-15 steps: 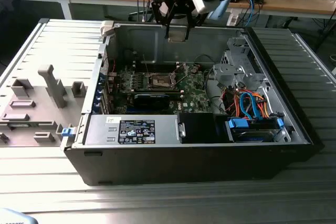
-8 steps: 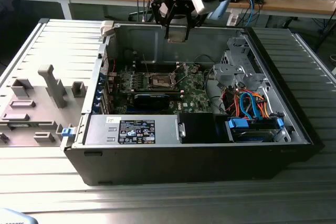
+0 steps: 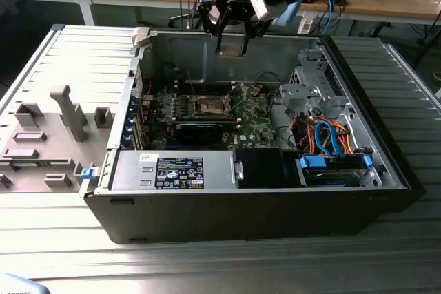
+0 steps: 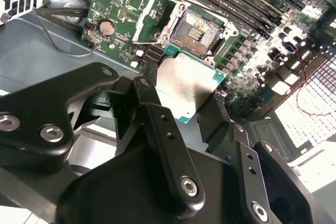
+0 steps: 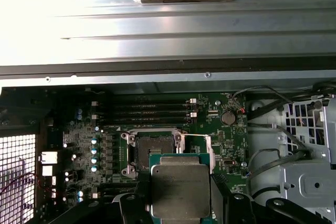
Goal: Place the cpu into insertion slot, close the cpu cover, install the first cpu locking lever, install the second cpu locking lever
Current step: 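Place the cpu into insertion slot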
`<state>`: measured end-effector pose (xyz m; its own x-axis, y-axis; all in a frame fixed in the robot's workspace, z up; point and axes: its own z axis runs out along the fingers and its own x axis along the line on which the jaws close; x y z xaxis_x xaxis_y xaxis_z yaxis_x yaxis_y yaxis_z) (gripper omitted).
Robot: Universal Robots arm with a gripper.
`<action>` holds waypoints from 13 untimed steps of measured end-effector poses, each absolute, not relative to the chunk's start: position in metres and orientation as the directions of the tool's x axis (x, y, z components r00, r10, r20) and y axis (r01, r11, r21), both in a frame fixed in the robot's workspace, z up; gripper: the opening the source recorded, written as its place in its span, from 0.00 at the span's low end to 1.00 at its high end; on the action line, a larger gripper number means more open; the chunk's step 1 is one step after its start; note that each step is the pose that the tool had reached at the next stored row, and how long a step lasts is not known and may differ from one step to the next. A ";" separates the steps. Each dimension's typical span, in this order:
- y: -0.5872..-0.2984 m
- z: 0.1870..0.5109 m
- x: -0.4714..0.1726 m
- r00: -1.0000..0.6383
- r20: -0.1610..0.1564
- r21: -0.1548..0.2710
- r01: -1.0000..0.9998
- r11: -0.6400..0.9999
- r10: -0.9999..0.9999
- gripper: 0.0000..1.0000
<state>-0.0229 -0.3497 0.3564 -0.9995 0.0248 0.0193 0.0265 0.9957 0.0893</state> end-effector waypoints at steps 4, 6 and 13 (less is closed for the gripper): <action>-0.350 0.356 -0.023 -1.000 0.019 0.089 0.026 0.996 0.025 0.54; -0.350 0.356 -0.023 -1.000 0.019 0.089 0.026 0.996 0.025 0.54; -0.350 0.352 -0.023 -1.000 0.019 0.089 0.026 0.996 0.025 0.54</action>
